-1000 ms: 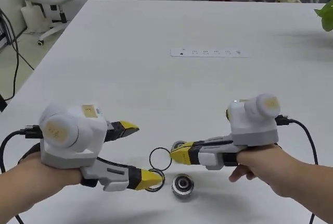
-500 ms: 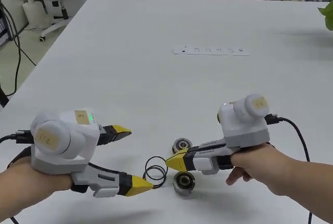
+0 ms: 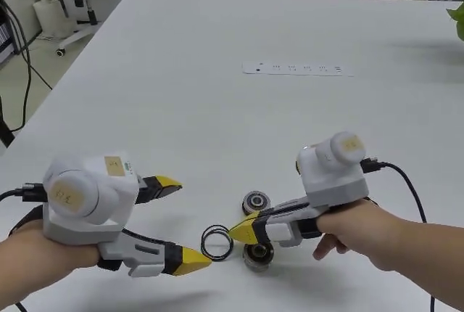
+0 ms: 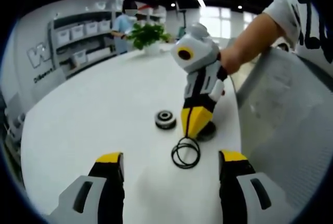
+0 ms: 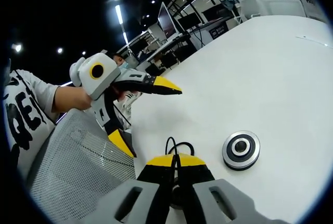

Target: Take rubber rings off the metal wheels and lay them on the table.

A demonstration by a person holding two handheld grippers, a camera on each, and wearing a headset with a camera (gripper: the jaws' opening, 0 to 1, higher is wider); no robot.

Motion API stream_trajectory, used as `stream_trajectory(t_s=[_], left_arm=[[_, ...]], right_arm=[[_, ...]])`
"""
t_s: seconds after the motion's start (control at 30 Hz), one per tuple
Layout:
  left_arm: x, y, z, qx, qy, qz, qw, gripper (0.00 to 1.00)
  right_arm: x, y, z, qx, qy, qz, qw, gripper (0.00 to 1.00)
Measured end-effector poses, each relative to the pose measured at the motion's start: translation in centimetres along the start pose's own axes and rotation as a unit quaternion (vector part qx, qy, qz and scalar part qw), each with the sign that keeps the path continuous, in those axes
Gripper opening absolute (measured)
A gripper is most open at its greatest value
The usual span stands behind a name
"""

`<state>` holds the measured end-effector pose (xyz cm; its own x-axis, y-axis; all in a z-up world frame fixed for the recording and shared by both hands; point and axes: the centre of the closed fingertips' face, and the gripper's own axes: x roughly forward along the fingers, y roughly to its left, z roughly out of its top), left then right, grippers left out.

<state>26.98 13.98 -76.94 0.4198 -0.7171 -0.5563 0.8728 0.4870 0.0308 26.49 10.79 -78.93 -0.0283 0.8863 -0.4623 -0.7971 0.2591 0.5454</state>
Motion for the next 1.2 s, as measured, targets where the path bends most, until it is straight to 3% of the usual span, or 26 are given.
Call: stream_trajectory(t_s=[0.63, 1.2], left_arm=[[-0.03, 0.05, -0.42, -0.002, 0.007, 0.003, 1.0000, 0.75], [0.04, 0.14, -0.24, -0.002, 0.008, 0.001, 1.0000, 0.75]], right_arm=[[0.19, -0.41, -0.27, -0.019, 0.007, -0.016, 0.9997, 0.00], [-0.28, -0.93, 0.19, -0.036, -0.005, -0.030, 0.9989, 0.09]])
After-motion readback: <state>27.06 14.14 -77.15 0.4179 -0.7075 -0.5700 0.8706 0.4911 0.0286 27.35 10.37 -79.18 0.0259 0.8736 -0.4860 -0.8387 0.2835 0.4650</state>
